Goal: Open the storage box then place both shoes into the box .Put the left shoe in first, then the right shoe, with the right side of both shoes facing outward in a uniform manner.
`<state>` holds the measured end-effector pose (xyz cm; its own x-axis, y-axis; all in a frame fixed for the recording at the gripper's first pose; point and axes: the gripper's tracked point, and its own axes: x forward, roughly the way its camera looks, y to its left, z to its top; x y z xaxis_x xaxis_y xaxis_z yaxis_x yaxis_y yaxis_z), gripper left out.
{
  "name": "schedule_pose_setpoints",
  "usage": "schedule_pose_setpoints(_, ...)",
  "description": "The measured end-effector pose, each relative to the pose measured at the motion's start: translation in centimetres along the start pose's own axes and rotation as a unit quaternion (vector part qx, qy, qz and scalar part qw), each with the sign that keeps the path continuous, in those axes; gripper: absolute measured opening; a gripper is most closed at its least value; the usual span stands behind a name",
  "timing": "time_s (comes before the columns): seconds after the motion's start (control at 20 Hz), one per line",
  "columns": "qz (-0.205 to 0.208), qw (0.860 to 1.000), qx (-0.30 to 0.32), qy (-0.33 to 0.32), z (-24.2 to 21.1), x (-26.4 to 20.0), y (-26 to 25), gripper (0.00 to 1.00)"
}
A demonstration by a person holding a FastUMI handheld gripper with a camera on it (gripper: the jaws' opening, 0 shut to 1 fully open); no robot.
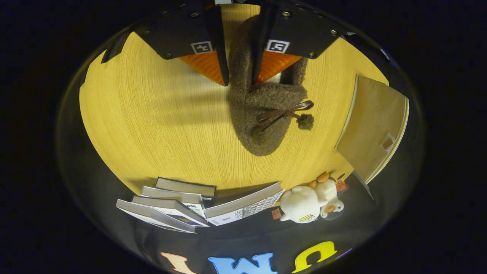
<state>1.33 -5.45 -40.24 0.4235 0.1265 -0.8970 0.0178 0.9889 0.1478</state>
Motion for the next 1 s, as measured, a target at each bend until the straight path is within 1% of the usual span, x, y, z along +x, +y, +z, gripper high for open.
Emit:
schedule_pose_setpoints(0.05, -0.005, 1.000, 0.009, 0.009, -0.4, 0.4, -0.1, 0.06)
schedule_pose_setpoints(0.15, -0.002, 0.999, 0.030, 0.014, -0.2, 0.3, 0.4, 0.06)
schedule_pose_setpoints(0.25, -0.009, 0.998, 0.063, 0.003, 0.3, 0.4, 0.1, 0.05)
schedule_pose_setpoints(0.3, -0.007, 0.997, 0.079, 0.006, 0.4, -0.5, 0.4, 0.00)
schedule_pose_setpoints(0.5, 0.011, 0.990, 0.141, 0.004, 1.6, -2.0, 1.8, 0.00)
schedule_pose_setpoints(0.75, 0.029, 0.984, 0.176, -0.016, 4.5, -5.0, 5.0, 0.00)
schedule_pose_setpoints(1.0, 0.045, 0.979, 0.194, -0.041, 7.3, -7.3, 8.7, 0.00)
